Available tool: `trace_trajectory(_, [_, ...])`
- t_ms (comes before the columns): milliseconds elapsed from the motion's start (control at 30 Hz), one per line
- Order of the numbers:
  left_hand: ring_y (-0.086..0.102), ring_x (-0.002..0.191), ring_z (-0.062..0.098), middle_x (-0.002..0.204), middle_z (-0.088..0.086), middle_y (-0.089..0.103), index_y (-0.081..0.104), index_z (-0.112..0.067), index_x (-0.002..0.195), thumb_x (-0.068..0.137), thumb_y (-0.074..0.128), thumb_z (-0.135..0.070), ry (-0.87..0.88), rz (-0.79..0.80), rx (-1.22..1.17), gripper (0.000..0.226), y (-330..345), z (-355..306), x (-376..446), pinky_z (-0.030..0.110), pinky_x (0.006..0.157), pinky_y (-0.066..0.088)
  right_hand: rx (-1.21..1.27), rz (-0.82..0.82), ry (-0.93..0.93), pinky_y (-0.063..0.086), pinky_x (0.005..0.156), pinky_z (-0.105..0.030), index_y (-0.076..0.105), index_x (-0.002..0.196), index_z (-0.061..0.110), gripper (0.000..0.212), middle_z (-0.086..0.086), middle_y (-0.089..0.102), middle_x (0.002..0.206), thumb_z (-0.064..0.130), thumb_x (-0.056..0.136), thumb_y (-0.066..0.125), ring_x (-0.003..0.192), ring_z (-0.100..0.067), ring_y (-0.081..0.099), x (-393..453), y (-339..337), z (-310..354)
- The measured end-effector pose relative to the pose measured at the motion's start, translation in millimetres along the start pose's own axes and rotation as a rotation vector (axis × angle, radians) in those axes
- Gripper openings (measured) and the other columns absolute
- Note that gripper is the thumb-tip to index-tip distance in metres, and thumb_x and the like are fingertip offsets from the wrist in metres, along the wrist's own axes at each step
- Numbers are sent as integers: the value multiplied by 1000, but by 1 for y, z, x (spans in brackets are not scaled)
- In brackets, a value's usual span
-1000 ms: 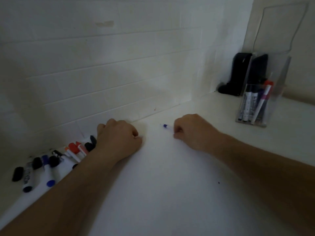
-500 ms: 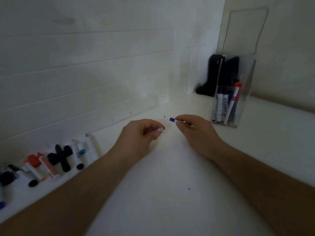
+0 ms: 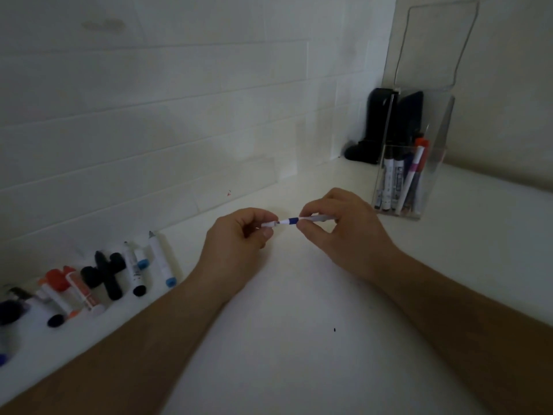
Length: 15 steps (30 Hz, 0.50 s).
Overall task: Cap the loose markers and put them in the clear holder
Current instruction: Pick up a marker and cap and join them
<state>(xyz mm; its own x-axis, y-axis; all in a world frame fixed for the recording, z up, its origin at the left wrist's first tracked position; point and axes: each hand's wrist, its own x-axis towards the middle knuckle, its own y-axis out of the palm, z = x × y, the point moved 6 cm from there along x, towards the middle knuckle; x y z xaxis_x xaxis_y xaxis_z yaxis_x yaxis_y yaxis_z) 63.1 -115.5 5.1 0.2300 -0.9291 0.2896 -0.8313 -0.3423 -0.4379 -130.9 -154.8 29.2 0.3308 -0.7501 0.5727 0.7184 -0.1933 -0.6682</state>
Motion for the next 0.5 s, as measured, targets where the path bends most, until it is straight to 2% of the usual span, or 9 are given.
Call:
trace_trajectory(100, [67, 80, 10, 85, -13, 73, 72, -40, 93, 93, 68, -16, 11, 7, 26, 25, 1, -2, -1, 24, 78, 52, -34, 31, 17, 40, 73, -26, 76, 100, 33, 12, 12, 55, 86, 39, 91, 71, 87, -14, 54, 1, 3, -5])
trace_trajectory(200, [64, 78, 1, 85, -18, 71, 71, -44, 92, 93, 68, -19, 24, 21, 80, 25, 2, -6, -3, 15, 73, 47, -66, 30, -8, 40, 71, -27, 75, 100, 35, 11, 11, 55, 86, 40, 91, 70, 87, -14, 53, 0, 4, -6])
trace_trajectory(333, [60, 85, -14, 87, -25, 70, 75, -37, 99, 91, 70, -22, 57, 27, 168, 18, 4, -10, -5, 0, 69, 40, -106, 25, -66, 47, 73, -36, 75, 101, 34, 13, 7, 56, 86, 41, 90, 70, 85, -17, 53, -2, 7, -3])
trace_trajectory(500, [61, 70, -10, 74, -19, 69, 77, -31, 99, 95, 66, -30, 64, 50, 171, 11, 8, -14, -7, 3, 63, 40, -144, 48, -150, 51, 65, -36, 75, 101, 32, 18, 7, 57, 86, 41, 95, 60, 74, -16, 58, -4, 10, 5])
